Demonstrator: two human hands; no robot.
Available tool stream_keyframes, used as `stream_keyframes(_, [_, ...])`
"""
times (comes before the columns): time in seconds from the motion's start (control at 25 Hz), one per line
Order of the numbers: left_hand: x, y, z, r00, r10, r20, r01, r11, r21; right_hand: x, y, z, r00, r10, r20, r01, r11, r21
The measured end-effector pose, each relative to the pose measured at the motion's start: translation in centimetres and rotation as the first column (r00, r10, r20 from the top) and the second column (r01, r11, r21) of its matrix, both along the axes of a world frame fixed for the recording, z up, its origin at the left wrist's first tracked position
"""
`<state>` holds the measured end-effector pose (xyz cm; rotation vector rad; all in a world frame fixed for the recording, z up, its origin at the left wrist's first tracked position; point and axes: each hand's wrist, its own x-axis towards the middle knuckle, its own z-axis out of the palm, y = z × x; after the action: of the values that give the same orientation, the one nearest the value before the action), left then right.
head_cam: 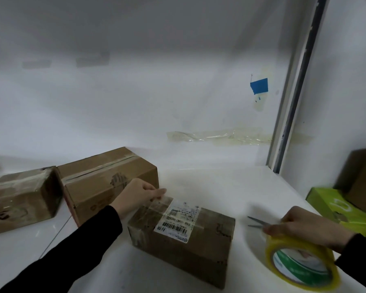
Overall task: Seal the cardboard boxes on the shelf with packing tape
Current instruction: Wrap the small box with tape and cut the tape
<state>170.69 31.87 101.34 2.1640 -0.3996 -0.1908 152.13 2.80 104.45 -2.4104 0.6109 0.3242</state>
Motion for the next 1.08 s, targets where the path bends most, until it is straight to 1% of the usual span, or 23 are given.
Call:
stream_keyframes(0.12, [0.0, -1.0, -0.9, 0.998, -0.060, 0.009, 0.060, 0.997, 0.056, -0.7, -0.8, -0.2, 0.999, -0.010, -0.030, 0.010, 1.000, 0.007])
stream_keyframes(0.24, [0.6, -0.8, -1.0, 0.999, -0.044, 0.024, 0.042, 0.996, 0.077, -0.4, -0.7, -0.5, 0.999, -0.023, -0.025, 0.024, 0.999, 0.039])
stream_keyframes(0.32, [1.0, -0.2, -0.9, 0.997, -0.024, 0.067, 0.019, 0.997, 0.079, 0.2, -0.3, -0.9, 1.000, -0.018, -0.019, 0.019, 0.999, 0.046])
stream_keyframes(0.48, [0.9, 0.2, -1.3, 0.984, 0.001, 0.178, -0.019, 0.995, 0.098, 0.8, 0.3, -1.3, 0.999, -0.013, -0.030, 0.013, 1.000, -0.012])
stream_keyframes(0.56, [0.7, 0.1, -1.4, 0.976, 0.039, 0.214, -0.058, 0.995, 0.079, 0.8, 0.2, -1.3, 0.999, -0.013, -0.038, 0.013, 1.000, -0.010])
stream_keyframes(0.64, [0.3, -0.3, -1.2, 0.976, 0.061, 0.208, -0.068, 0.997, 0.027, 0.6, -0.2, -1.2, 0.999, -0.011, -0.037, 0.012, 1.000, 0.016])
stream_keyframes(0.72, [-0.5, -1.0, -0.9, 0.980, 0.041, 0.194, -0.040, 0.999, -0.006, 0.0, -1.0, -0.9, 0.999, -0.006, -0.041, 0.006, 1.000, 0.000])
stream_keyframes(0.8, [-1.3, -2.2, -1.0, 0.983, -0.012, 0.183, 0.013, 1.000, -0.008, -1.2, -2.3, -0.5, 0.998, -0.009, -0.056, 0.006, 0.999, -0.047])
stream_keyframes(0.96, [-2.6, -4.8, -1.8, 0.969, -0.102, 0.226, 0.086, 0.993, 0.080, -3.6, -4.8, -0.5, 0.994, -0.035, -0.103, 0.032, 0.999, -0.032])
stream_keyframes(1.08, [-2.9, -5.2, -2.0, 0.968, -0.109, 0.225, 0.091, 0.992, 0.090, -4.0, -5.4, -1.2, 0.996, -0.032, -0.088, 0.025, 0.997, -0.076])
